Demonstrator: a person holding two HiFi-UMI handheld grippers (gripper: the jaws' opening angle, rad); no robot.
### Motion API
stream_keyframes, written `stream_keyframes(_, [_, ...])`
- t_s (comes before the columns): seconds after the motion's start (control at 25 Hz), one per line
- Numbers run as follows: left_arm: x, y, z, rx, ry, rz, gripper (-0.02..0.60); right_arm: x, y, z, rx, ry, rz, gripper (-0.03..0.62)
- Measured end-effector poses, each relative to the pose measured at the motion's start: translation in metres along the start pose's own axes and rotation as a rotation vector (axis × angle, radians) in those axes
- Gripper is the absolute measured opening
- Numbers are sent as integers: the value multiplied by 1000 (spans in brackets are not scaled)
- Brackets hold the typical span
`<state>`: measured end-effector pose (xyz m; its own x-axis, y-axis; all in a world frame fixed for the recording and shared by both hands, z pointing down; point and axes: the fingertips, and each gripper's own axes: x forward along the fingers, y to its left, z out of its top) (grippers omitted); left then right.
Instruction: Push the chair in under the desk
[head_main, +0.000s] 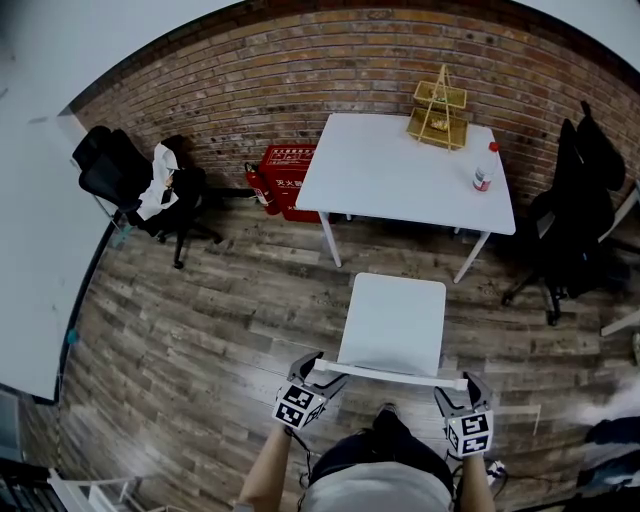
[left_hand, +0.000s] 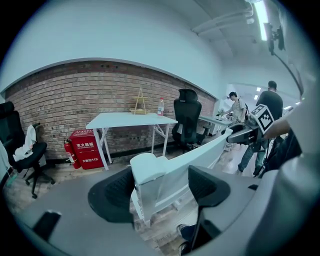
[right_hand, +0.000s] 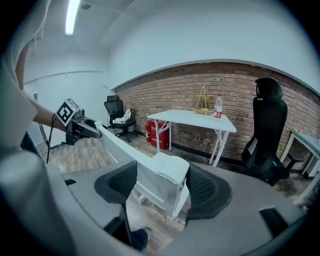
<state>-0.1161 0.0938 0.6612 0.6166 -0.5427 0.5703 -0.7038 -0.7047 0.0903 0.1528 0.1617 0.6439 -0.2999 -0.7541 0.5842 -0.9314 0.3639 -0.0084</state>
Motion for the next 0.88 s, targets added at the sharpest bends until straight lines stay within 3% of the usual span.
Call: stream_keyframes(0.88, [20,11,15,-15,18,20,347,19,-20,13,10,8,-9,314])
